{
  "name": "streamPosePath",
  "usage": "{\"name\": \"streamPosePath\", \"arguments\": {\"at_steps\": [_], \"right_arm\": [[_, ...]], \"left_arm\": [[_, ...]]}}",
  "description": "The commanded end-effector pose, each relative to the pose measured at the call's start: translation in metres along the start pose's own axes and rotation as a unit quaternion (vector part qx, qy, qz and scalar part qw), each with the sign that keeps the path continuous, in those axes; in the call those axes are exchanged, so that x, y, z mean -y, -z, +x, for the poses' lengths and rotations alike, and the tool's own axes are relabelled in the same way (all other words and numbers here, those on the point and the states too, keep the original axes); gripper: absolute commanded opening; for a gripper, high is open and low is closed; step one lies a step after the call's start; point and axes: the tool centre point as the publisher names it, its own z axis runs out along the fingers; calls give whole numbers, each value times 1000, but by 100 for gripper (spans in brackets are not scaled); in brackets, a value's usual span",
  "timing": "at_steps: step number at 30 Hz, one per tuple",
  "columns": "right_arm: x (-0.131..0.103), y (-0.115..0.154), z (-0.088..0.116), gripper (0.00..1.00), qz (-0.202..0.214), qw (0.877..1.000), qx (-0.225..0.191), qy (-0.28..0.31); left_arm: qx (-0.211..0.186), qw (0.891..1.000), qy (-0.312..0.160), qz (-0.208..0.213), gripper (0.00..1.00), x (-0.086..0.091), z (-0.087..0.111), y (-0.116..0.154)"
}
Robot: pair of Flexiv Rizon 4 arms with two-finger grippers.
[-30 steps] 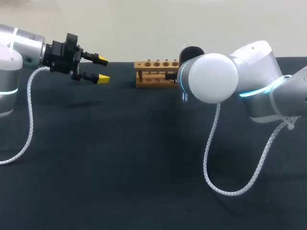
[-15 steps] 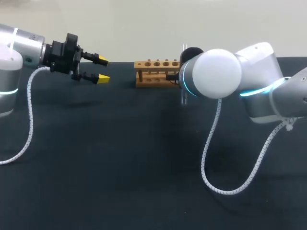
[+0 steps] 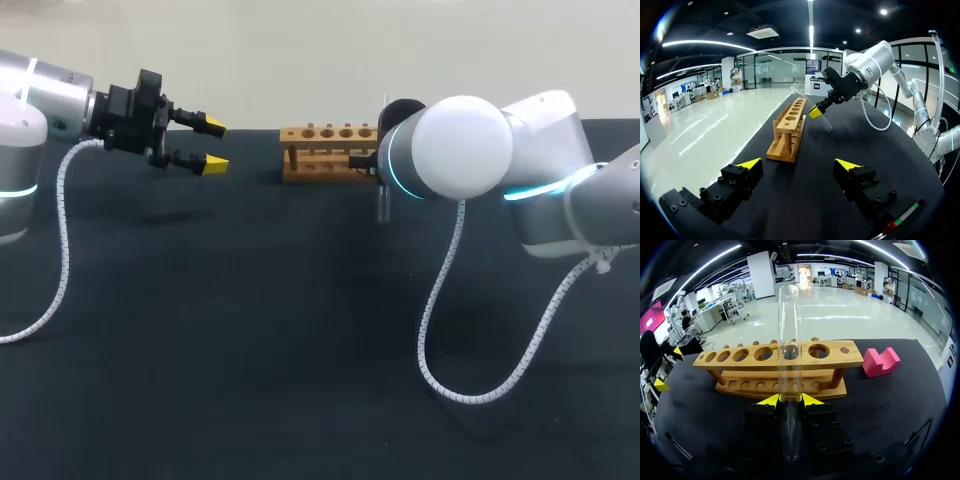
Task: Grasp the test tube, adjust it, and insert it.
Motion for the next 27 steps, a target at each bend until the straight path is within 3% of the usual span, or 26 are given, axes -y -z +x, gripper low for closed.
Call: {"name": "streamPosePath", "arguments": {"at_steps": [1, 9, 19, 27], "right_arm": [[-1, 0, 1, 0, 1, 1000, -2, -1], [-5, 13, -1, 0, 22, 999, 23, -18], [-12, 45, -21, 0, 32, 994, 98, -32], [-14, 56, -34, 0, 28, 993, 107, -32]], "left_arm": [[1, 1000, -1, 0, 100, -1, 1, 0], [1, 1000, -1, 0, 100, -1, 1, 0], [1, 1000, -1, 0, 100, -1, 1, 0], [1, 1000, -1, 0, 100, -1, 1, 0]]}}
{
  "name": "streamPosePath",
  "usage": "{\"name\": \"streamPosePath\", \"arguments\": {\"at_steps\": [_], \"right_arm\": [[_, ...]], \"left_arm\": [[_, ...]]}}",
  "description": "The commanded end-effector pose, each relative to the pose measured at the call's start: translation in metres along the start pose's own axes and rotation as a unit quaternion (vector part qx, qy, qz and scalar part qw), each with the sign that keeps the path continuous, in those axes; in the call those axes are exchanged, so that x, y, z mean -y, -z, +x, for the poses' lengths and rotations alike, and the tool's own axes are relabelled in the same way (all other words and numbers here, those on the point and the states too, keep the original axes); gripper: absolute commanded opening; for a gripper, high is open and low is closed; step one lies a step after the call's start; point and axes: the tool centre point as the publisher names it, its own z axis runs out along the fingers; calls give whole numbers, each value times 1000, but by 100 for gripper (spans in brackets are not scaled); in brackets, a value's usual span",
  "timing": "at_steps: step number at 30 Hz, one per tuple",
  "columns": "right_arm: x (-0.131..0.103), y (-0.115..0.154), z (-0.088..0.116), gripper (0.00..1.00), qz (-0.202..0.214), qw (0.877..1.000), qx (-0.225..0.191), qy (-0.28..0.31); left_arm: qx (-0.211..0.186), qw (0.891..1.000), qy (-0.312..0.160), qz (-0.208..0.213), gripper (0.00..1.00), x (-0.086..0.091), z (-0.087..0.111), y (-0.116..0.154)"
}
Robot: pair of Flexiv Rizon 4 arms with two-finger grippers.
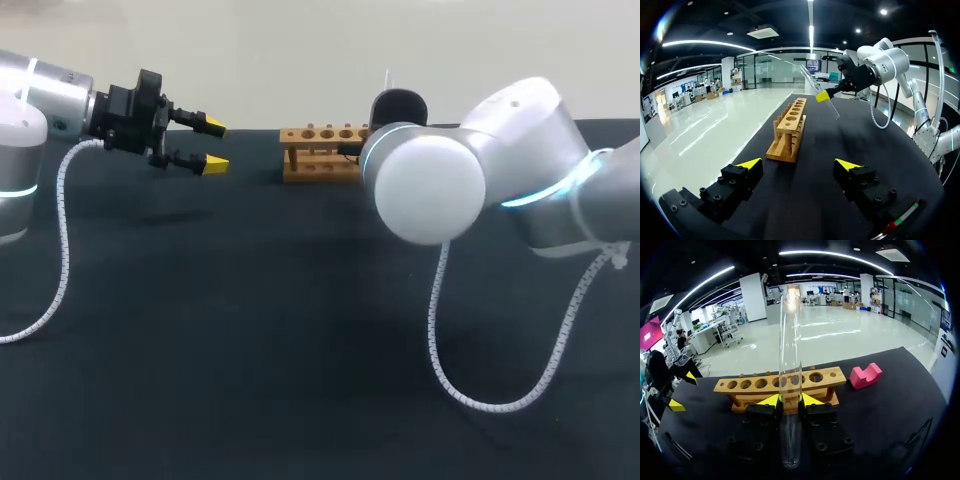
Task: Grasp the test tube, adjust it, and insert it.
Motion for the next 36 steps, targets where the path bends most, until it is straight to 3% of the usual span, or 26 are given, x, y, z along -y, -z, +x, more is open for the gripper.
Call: {"name": "streamPosePath", "arguments": {"at_steps": [1, 14, 26, 33, 36], "right_arm": [[2, 6, -3, 0, -5, 1000, 4, -1], [5, 12, -5, 0, 13, 1000, 22, 3], [6, 5, -19, 0, 15, 997, 73, 5], [1, 0, -15, 0, 4, 998, 67, 2], [1, -5, -11, 0, -8, 999, 44, 4]], "left_arm": [[1, 1000, -2, 0, 100, -1, 1, 0], [1, 1000, -2, 0, 100, -1, 1, 0], [1, 1000, -2, 0, 100, -1, 1, 0], [1, 1000, -2, 0, 100, -1, 1, 0], [1, 1000, -2, 0, 100, -1, 1, 0]]}}
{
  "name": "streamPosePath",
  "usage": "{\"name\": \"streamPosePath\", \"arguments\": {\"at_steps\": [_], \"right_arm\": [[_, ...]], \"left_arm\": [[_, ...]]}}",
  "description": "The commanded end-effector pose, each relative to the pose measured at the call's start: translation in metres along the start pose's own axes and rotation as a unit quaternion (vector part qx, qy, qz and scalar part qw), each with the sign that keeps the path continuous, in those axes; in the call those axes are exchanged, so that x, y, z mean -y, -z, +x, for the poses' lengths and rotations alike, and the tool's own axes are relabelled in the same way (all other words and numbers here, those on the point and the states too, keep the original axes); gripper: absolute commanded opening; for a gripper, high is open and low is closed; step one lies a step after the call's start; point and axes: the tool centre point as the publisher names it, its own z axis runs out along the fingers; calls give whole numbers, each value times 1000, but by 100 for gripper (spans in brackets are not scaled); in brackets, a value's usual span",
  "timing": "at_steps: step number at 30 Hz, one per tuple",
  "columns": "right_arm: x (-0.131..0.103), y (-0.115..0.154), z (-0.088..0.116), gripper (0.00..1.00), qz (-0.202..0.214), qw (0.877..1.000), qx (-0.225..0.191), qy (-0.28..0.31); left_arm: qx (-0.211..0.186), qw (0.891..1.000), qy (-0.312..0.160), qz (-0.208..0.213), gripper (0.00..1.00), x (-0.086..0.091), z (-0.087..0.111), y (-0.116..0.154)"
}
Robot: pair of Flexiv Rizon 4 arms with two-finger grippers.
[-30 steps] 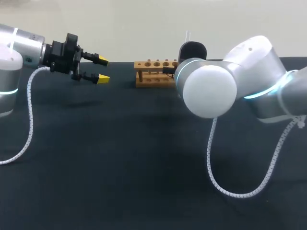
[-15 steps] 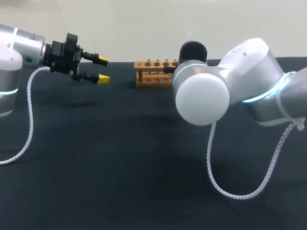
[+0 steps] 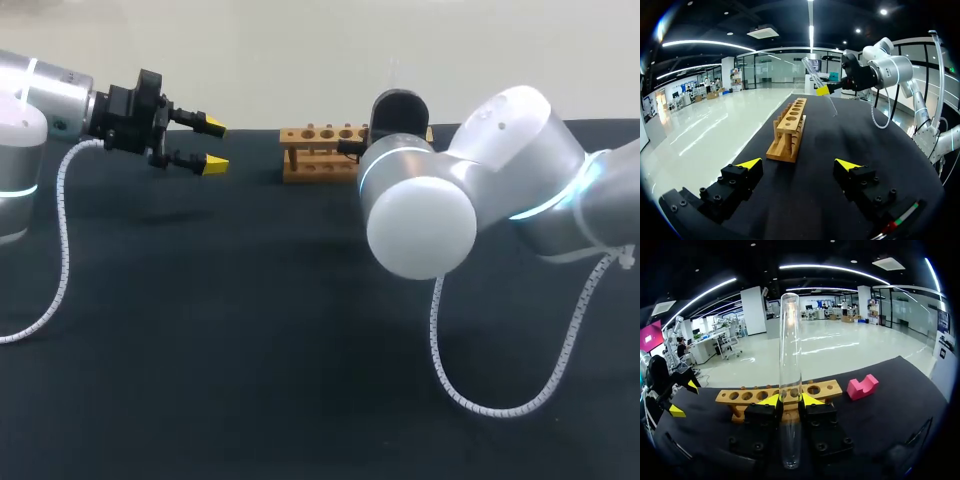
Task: Grasp the test tube, adjust it, and insert it.
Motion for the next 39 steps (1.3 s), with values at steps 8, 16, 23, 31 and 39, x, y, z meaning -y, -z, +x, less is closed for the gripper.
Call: {"name": "streamPosePath", "arguments": {"at_steps": [8, 16, 23, 31, 39], "right_arm": [[13, -28, 8, 0, -80, 992, -94, 13], [16, -37, 24, 0, -106, 984, -144, 24], [12, -39, 31, 0, -111, 981, -155, 22], [9, -39, 36, 0, -115, 980, -163, 20], [9, -41, 39, 0, -121, 978, -170, 20]], "left_arm": [[1, 1000, -1, 0, 100, -1, 1, 0], [1, 1000, -1, 0, 100, -1, 1, 0], [1, 1000, -1, 0, 100, -1, 1, 0], [1, 1000, -1, 0, 100, -1, 1, 0], [1, 1000, -1, 0, 100, -1, 1, 0]]}}
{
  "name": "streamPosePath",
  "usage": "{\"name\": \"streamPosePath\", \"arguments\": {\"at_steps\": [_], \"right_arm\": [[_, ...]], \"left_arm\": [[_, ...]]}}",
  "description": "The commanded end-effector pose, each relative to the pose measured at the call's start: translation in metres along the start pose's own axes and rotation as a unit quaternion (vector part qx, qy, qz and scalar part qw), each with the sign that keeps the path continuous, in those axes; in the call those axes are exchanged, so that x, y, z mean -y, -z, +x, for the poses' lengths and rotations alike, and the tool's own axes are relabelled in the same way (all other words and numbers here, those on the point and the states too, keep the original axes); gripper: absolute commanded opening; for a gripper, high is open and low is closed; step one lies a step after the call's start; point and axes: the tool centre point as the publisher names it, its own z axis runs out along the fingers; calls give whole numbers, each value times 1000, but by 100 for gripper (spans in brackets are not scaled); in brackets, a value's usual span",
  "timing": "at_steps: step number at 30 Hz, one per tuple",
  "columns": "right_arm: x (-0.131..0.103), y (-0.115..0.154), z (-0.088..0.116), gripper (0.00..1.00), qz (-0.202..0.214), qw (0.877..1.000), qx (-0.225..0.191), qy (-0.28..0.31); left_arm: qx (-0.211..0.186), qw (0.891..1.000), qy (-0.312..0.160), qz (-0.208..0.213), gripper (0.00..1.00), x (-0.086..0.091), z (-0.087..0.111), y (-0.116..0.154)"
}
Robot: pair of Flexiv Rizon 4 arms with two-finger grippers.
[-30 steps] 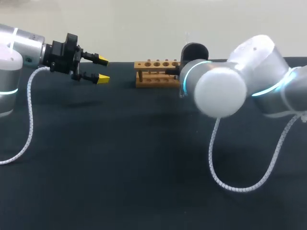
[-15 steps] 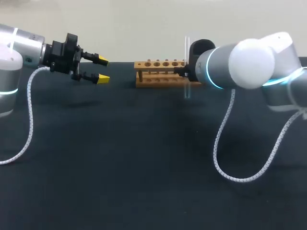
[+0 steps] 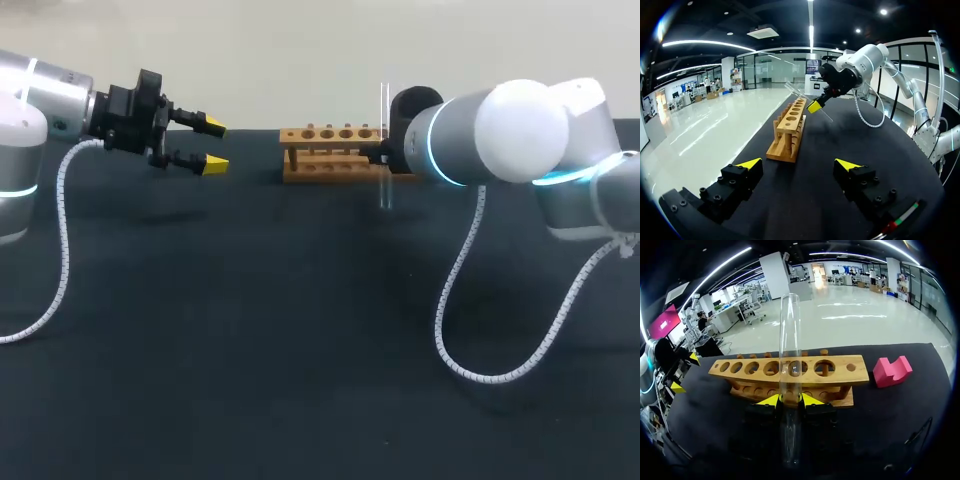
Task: Grasp the test tube, adjust it, and insert it.
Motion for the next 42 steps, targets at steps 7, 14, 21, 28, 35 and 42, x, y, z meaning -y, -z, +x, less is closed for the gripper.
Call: {"name": "streamPosePath", "arguments": {"at_steps": [7, 14, 21, 28, 35, 42], "right_arm": [[2, -4, 0, 0, -5, 1000, -13, 1], [2, -7, 1, 0, -8, 1000, -19, -1], [1, -8, 3, 0, -8, 1000, -23, -4], [-4, -2, 3, 0, 5, 1000, -7, -18], [-18, 9, 7, 0, 12, 999, 11, -34], [-24, 26, 1, 0, 30, 997, 50, -46]], "left_arm": [[1, 1000, -2, 0, 100, -1, 1, 0], [1, 1000, -2, 0, 100, -1, 1, 0], [1, 1000, -2, 0, 100, -1, 1, 0], [1, 1000, -2, 0, 100, -1, 1, 0], [1, 1000, -2, 0, 100, -1, 1, 0], [1, 1000, -2, 0, 100, -1, 1, 0]]}}
